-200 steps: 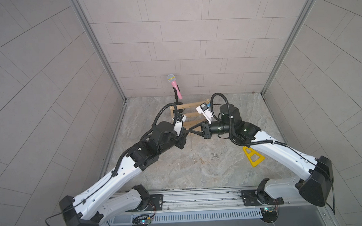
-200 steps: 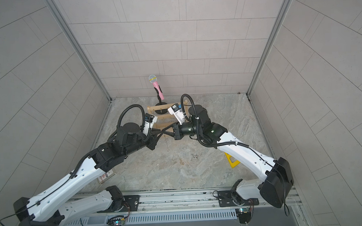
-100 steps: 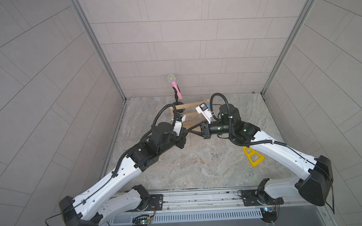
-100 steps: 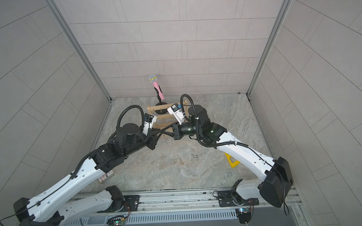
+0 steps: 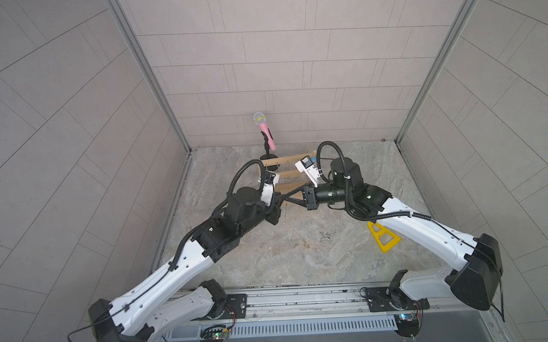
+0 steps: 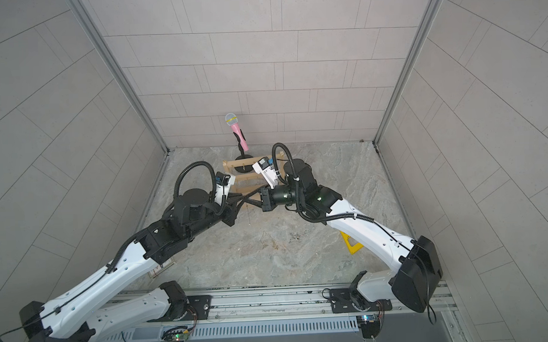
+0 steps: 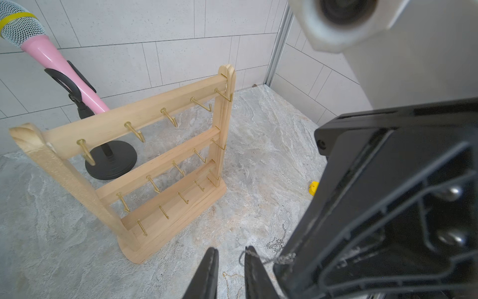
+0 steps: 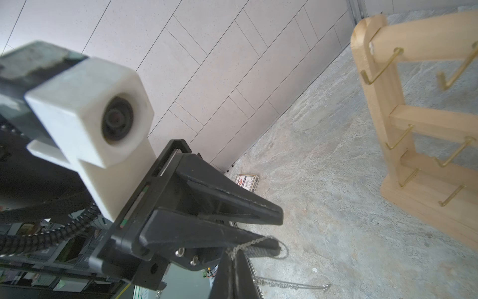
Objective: Hang the necklace on the jewelry display stand
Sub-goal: Pick up the necklace from the center of the board.
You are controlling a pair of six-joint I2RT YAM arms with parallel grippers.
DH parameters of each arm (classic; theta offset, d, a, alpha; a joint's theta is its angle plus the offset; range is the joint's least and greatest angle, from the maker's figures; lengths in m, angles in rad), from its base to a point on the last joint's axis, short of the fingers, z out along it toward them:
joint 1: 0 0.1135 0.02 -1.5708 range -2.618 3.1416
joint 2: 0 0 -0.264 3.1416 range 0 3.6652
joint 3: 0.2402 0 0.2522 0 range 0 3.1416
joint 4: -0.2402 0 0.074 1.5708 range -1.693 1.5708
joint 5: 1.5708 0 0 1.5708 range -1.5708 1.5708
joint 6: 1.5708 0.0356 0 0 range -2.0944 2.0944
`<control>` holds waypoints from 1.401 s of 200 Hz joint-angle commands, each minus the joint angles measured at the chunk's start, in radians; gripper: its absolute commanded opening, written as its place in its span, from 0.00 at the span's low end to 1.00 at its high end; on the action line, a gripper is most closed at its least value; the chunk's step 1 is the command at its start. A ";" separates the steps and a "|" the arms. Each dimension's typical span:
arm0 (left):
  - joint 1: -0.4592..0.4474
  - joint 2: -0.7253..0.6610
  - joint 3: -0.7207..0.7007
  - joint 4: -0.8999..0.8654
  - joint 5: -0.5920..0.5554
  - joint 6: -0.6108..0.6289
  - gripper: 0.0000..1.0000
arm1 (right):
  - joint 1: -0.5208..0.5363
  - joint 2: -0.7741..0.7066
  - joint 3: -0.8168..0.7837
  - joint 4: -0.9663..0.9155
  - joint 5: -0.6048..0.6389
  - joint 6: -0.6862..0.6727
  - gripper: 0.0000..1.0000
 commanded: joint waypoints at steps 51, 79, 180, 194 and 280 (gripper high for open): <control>-0.004 -0.007 -0.018 0.083 -0.006 -0.003 0.21 | 0.006 0.011 0.008 0.037 -0.018 0.011 0.00; -0.004 -0.001 -0.022 0.090 0.012 -0.008 0.22 | 0.006 0.011 0.008 0.039 -0.018 0.014 0.00; -0.004 -0.011 -0.057 0.159 0.021 -0.038 0.21 | 0.007 0.011 0.006 0.046 -0.024 0.023 0.00; -0.004 -0.013 -0.060 0.164 0.023 -0.040 0.19 | 0.006 0.012 0.006 0.045 -0.023 0.025 0.00; -0.004 -0.029 -0.084 0.188 0.001 -0.054 0.03 | 0.006 0.006 -0.003 0.047 -0.023 0.031 0.00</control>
